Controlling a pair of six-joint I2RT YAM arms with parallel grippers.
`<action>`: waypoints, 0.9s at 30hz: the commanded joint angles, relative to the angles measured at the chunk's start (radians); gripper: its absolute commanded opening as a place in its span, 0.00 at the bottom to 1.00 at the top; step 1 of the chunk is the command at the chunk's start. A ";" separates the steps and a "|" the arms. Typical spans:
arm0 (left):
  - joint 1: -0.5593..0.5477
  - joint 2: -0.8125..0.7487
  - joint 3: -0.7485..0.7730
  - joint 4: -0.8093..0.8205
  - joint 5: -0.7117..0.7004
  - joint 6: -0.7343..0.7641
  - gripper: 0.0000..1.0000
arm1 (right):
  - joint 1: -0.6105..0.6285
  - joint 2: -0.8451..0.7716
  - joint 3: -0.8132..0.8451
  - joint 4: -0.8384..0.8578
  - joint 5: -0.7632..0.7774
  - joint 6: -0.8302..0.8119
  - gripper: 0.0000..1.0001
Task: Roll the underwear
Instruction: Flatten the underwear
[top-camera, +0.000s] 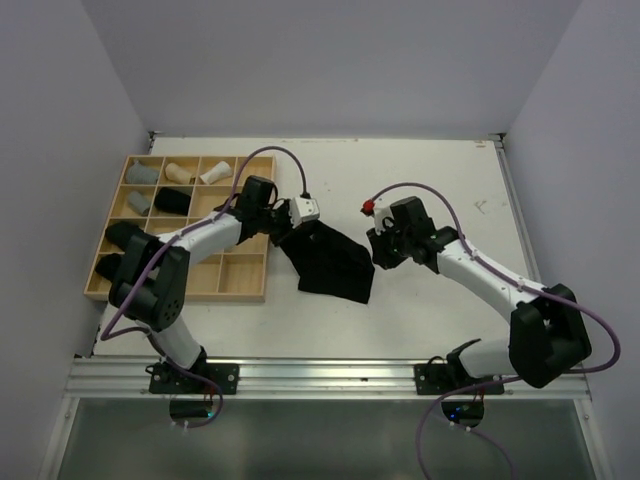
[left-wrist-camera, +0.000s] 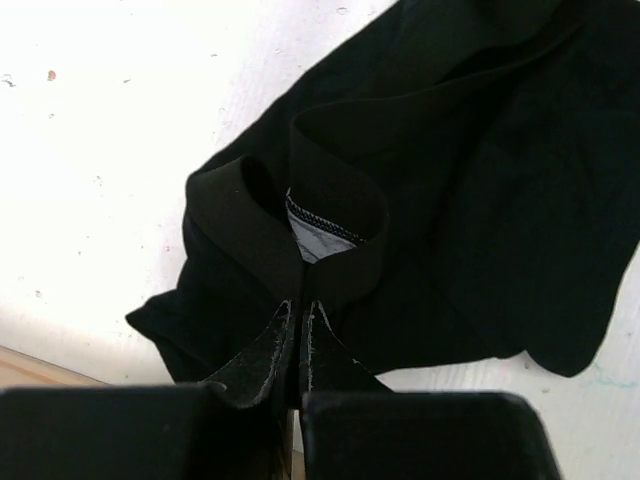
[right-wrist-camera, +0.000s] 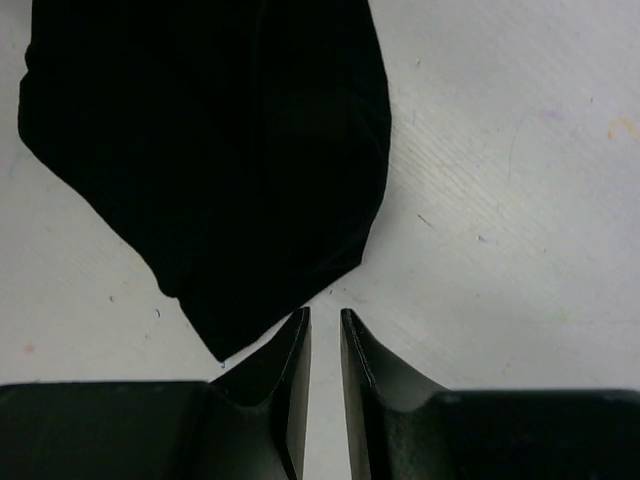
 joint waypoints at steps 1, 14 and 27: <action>0.014 0.041 0.084 0.000 0.030 -0.047 0.00 | 0.007 -0.005 -0.014 0.222 -0.050 -0.143 0.22; 0.024 0.101 0.136 -0.015 0.045 -0.073 0.00 | 0.021 0.132 0.021 0.173 -0.162 -0.252 0.40; 0.037 0.132 0.160 -0.015 0.039 -0.064 0.02 | 0.055 0.251 0.061 0.170 -0.127 -0.247 0.40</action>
